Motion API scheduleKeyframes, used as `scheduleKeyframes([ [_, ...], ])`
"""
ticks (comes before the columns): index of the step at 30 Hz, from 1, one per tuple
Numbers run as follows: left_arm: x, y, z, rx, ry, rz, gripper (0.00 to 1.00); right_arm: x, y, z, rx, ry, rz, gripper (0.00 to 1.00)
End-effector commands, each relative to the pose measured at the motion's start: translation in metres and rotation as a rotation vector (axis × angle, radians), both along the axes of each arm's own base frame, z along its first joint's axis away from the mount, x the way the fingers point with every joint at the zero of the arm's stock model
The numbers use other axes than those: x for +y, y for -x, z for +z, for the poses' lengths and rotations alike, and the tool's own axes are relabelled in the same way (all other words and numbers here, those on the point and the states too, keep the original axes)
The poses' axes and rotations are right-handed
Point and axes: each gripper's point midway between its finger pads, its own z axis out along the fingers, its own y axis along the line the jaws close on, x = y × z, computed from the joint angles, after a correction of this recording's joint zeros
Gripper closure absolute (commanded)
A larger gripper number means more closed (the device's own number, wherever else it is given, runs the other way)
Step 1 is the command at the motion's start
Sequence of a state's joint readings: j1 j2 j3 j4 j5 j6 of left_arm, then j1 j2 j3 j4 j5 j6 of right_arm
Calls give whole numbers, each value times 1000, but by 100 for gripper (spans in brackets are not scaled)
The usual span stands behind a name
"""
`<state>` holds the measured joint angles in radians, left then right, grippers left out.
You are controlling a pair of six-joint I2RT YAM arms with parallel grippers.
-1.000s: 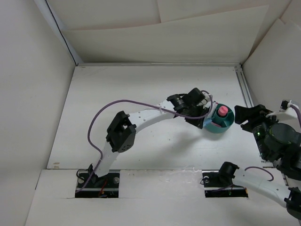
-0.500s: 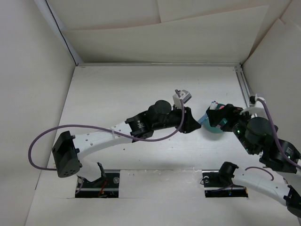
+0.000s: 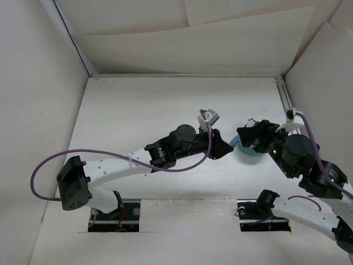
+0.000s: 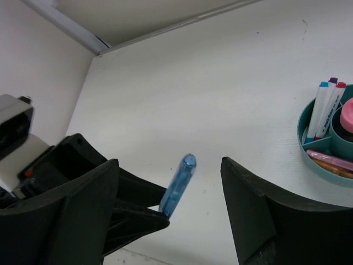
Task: Sort the stationery into containers
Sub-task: Place the stationery in the storage box.
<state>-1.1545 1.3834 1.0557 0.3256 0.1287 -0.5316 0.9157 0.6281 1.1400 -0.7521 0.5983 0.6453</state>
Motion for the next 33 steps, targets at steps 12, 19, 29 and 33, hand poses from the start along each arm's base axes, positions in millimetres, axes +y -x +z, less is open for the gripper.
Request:
scheduleKeyframes([
  [12,3,1,44,-84,133,12,93,7,-11,-13,31,-7,-41,49],
  [19,2,2,47,-88,143,3,93,4,-10,-13,17,-22,-49,62],
  [29,2,6,44,-86,143,-17,92,14,-12,-7,-4,-62,-20,69],
  [33,1,7,46,-89,151,-26,89,15,-13,-5,-9,-69,-20,77],
])
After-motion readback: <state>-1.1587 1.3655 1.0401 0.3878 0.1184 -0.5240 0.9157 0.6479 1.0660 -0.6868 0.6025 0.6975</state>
